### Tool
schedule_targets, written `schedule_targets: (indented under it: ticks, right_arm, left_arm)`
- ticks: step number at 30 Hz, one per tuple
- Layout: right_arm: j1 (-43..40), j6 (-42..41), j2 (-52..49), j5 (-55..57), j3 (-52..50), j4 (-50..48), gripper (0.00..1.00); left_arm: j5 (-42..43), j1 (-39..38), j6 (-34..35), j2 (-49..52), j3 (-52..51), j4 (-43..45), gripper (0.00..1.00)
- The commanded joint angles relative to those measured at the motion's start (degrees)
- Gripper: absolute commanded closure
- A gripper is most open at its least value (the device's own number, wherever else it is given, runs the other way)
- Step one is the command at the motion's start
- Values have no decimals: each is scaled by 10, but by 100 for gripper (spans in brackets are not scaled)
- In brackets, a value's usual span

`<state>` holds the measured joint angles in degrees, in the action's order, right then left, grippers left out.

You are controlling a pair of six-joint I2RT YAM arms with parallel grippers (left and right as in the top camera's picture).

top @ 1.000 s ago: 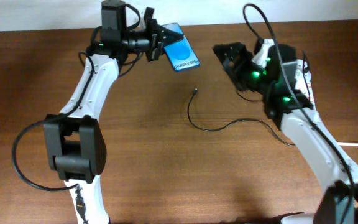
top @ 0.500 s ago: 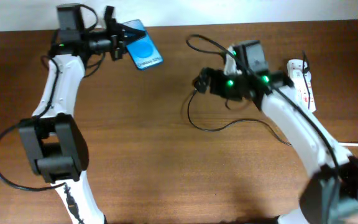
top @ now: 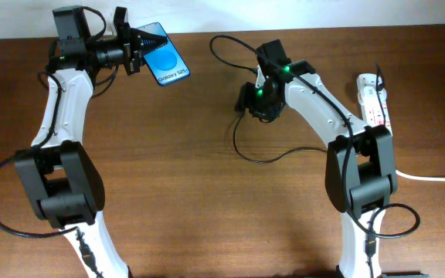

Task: Plug charger to phone and switch on socket
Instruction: 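Lower the right gripper and grasp the black cable near its tip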

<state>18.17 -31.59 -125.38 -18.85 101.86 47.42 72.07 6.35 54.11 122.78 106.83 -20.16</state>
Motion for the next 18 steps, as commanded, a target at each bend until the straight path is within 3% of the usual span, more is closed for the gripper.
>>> schedule_targets:
  ticks: [1,18]
  right_arm:
    - [10,-53,-17,23,12,-6,51]
    - [24,-92,-68,10,7,-48,56]
  left_arm:
    - [21,1,-9,-7,10,3,100]
    - [21,-5,-11,-6,10,-1,100]
